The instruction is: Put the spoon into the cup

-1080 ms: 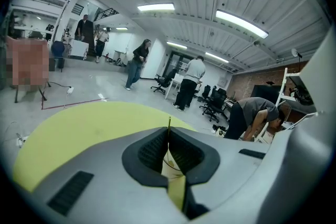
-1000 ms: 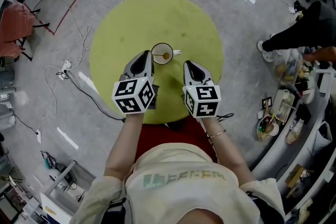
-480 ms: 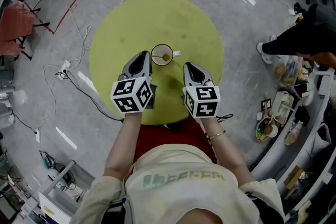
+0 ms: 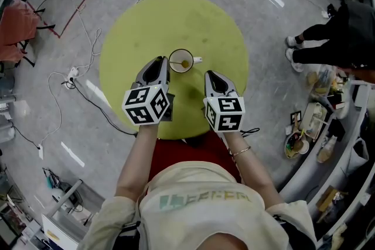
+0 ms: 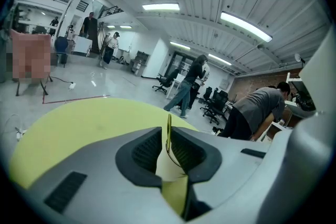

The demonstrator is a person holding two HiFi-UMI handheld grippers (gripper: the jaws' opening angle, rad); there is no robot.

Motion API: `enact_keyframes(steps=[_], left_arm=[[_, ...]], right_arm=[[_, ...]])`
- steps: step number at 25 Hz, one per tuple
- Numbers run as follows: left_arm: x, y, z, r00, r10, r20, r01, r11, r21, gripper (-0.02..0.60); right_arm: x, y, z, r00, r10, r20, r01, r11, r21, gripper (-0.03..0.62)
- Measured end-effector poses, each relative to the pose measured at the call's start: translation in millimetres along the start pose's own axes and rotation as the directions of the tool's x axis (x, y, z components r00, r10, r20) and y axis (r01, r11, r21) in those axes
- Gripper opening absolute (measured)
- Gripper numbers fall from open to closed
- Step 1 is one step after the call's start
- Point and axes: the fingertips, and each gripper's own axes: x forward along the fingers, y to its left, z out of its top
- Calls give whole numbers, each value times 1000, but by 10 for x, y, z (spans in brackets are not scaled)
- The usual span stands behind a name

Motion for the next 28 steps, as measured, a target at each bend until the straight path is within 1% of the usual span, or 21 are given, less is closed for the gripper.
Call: enact_keyframes(steps=[2,7,14,28], left_arm=[[-15,2,-15,1000,-6,-4,6,1000,-1,71],[-58,19,-50,1000,-13,-11,13,1000,-9,84],[-164,32,-123,999,-32,-26,32,999,-1,86],[-434,129,-284,998,-37,-56,37,999,10,76]], right_arm=[[-4,23,-11,1000,0,0,0,1000,0,37],[-20,66,-30,1000,-4,0,4,1000,-4,37],[-69,140,-85,1000,-11,0,11,1000,-4,37],[-224,368,-162,1000,-25,13,25,1000,-7,37]])
